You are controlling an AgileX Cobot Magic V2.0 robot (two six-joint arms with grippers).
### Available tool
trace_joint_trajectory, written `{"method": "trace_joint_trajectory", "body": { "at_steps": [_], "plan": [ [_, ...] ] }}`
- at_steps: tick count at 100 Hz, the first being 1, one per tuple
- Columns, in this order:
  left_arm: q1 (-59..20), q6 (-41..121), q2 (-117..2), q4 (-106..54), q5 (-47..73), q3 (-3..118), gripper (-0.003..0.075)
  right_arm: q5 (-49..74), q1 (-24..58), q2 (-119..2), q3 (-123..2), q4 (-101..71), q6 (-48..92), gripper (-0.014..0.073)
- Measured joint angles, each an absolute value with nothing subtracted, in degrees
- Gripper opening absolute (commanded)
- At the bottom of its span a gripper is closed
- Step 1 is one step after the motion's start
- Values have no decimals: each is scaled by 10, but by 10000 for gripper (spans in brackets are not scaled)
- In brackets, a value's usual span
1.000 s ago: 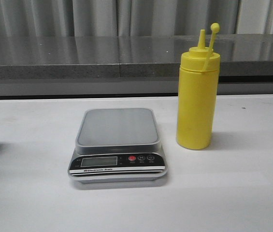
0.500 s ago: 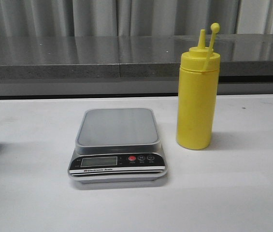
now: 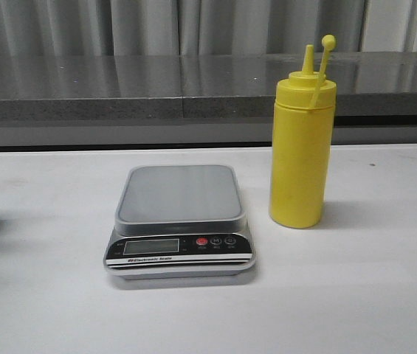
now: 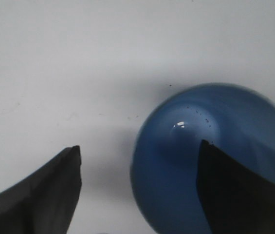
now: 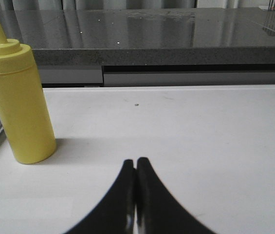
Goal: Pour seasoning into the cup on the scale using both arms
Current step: 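Grasp the light-blue cup with the left gripper and lift it, then carry the cup with the left gripper and lower it onto the scale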
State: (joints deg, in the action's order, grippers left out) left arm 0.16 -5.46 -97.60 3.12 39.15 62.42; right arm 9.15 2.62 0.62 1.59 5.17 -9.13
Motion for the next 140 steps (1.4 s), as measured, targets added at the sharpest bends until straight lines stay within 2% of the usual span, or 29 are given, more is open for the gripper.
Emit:
{"method": "trace_joint_trajectory", "body": {
  "at_steps": [11,20,27,44,46,84,104,140],
  "plan": [
    [2,-55,-988,31,389,624,463,92,26,6,16,52,-91,-69],
    [2,-55,-991,30,388,624,395,92,26,6,16,52,-91,-69],
    [2,-55,-991,29,382,624,304,92,26,6,16,52,-91,-69],
    [2,-55,-991,29,376,624,-4,92,26,6,16,52,-91,-69],
    [2,-55,-991,29,376,624,-22,92,26,6,16,52,-91,-69],
    [2,-55,-969,6,377,626,-20,92,26,6,16,52,-91,-69],
    [-8,-41,-919,-5,430,673,-20,92,26,6,16,52,-91,-69],
    [-104,-27,-911,-17,510,788,-20,92,26,6,16,52,-91,-69]
  ]
}}
